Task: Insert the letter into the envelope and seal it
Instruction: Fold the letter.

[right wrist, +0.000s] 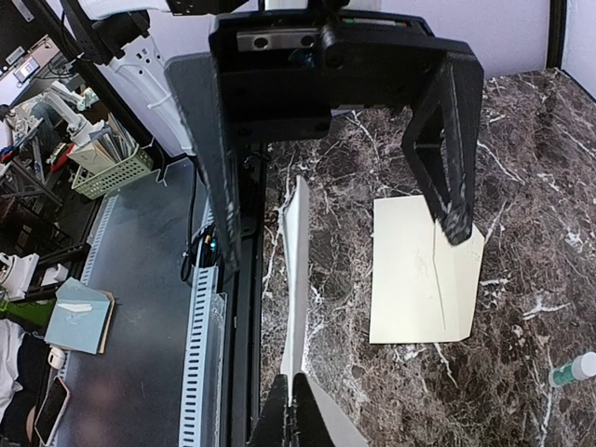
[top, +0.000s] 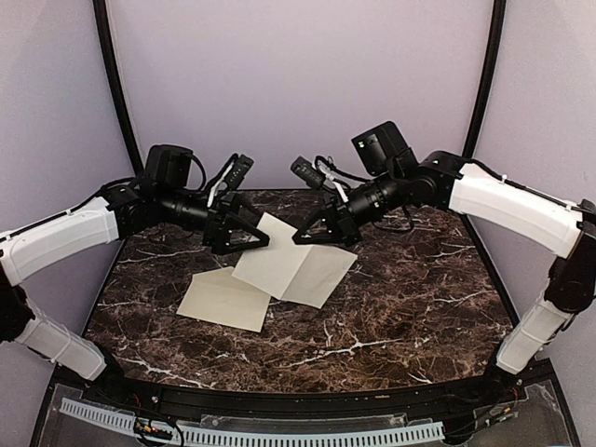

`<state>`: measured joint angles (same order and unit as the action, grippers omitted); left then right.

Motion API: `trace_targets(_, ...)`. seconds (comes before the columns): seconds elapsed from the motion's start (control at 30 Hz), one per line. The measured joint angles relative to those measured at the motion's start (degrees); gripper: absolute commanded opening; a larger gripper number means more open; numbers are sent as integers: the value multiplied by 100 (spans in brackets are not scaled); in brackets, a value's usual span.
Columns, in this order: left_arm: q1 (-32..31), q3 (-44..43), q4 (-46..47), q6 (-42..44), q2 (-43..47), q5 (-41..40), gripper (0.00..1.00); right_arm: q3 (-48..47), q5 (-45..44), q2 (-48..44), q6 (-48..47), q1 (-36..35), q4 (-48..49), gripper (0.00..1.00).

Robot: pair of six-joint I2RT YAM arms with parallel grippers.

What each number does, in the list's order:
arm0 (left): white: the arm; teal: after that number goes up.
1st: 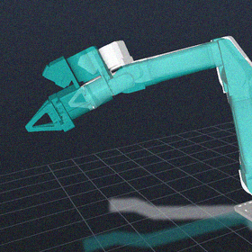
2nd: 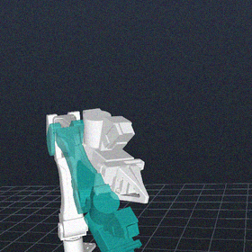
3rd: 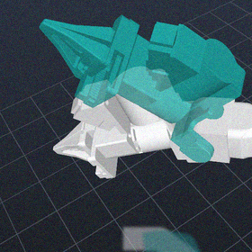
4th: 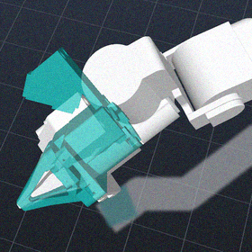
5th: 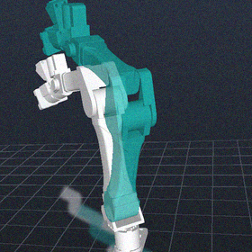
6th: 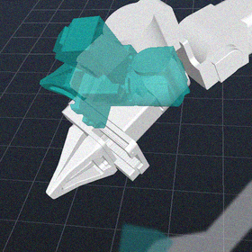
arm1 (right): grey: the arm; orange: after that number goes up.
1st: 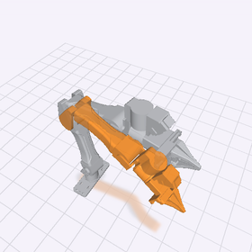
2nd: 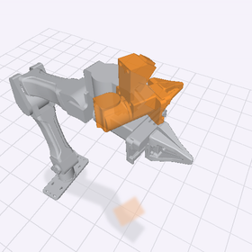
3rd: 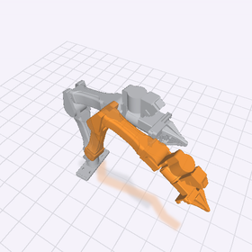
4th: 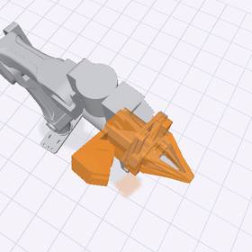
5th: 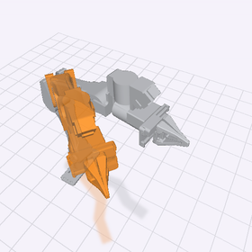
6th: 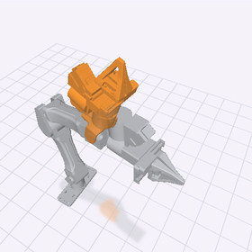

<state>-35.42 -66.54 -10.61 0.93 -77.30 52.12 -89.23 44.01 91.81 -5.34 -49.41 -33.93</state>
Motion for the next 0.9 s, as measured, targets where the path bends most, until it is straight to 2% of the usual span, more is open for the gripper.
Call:
trace_targets(0.03,-63,0,0,0,-33,11,87,-13,0,22,-4,-4,-7,0)
trace_targets(0.13,-212,0,-15,-35,-105,116,65,-61,2,68,-20,-11,-57,0)
trace_targets(0.27,-273,-2,-13,-66,-162,278,43,-107,2,98,-42,-15,-105,0)
trace_targets(0.5,-273,-2,4,-70,-254,396,15,-122,0,98,-101,-17,-201,0)
trace_targets(0.57,-273,-2,2,-76,-264,411,3,-136,-2,98,-120,-17,-221,0)
trace_targets(0.6,-273,-2,-2,-81,-264,422,1,-140,-7,98,-127,-17,-227,0)
trace_targets(0.7,-273,-2,4,-66,-264,437,0,-142,-42,98,-122,-17,-223,34)
trace_targets(0.8,-273,-2,11,-72,-264,400,0,-138,-197,87,-55,-17,-142,59)
trace_targets(0.9,-273,7,96,-127,-236,225,0,-24,-505,-17,142,11,129,65)
